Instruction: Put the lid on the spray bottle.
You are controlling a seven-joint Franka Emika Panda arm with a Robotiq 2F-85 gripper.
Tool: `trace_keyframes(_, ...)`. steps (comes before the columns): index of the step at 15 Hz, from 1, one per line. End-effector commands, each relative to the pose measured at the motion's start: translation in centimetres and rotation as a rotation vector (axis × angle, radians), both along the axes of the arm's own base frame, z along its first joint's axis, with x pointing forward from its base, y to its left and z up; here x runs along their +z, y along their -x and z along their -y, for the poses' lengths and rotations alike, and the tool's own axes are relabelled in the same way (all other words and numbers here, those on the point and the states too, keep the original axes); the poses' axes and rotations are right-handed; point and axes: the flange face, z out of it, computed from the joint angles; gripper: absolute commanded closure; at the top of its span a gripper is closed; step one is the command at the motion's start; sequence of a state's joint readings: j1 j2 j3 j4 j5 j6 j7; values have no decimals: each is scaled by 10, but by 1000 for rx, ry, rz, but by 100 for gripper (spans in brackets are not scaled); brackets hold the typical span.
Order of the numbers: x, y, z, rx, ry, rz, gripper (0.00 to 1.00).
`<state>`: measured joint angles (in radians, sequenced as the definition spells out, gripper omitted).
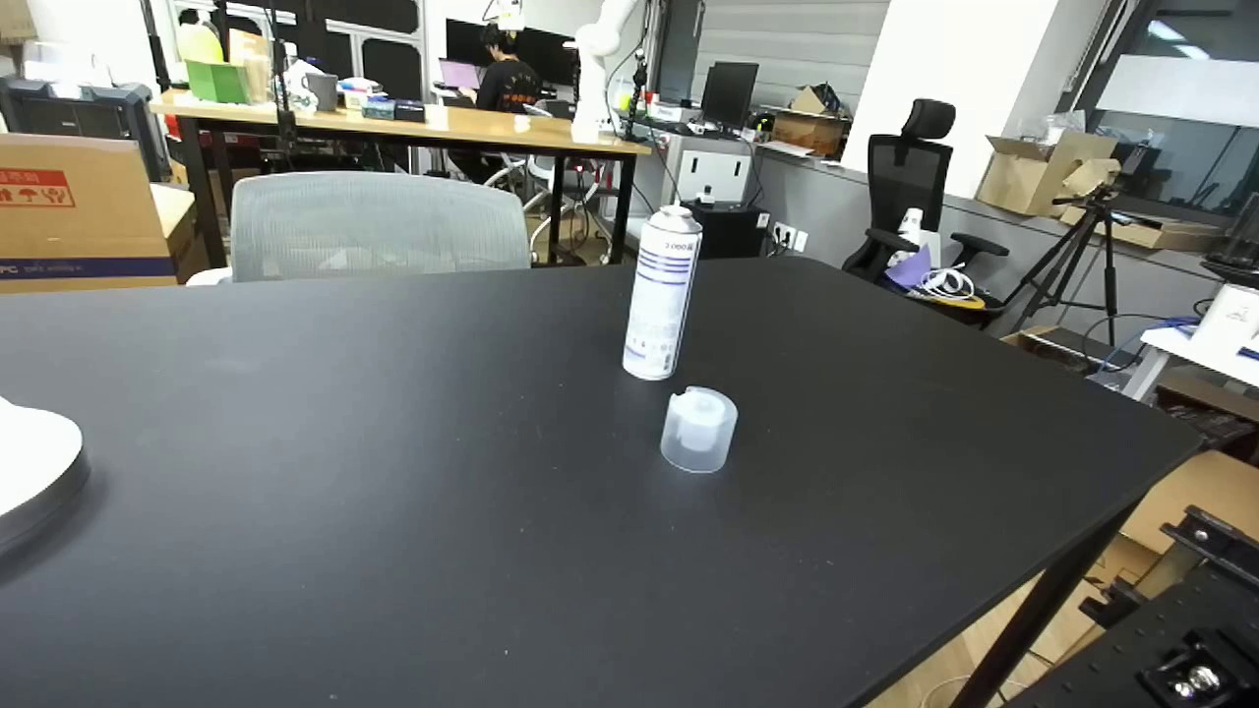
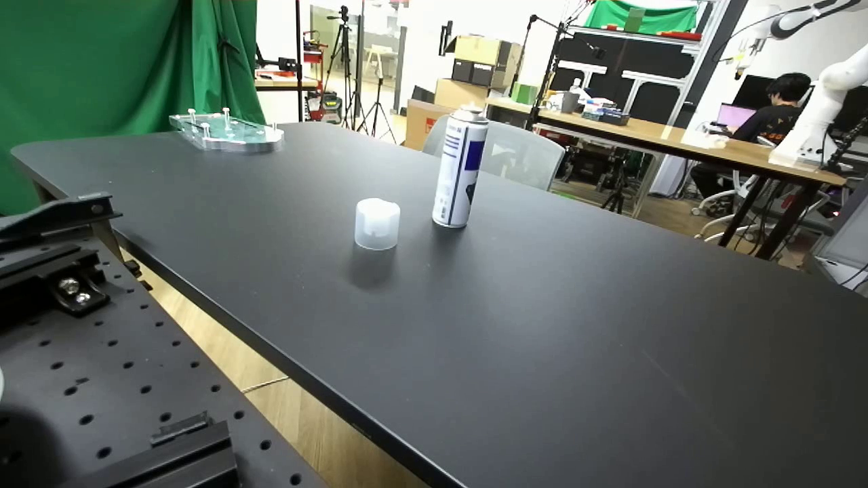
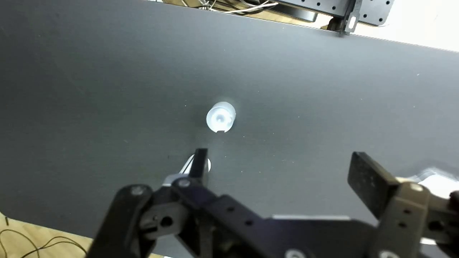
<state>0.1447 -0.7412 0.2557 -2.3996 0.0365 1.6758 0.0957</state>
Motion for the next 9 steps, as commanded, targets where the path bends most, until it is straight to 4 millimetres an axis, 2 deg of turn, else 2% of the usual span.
trace_keyframes(1, -7, -8, 4, 21, -36, 3, 0)
trace_keyframes(5, -34, -30, 17, 136, -78, 45, 0)
trace_keyframes(9, -72, -56, 43, 252, -93, 63, 0)
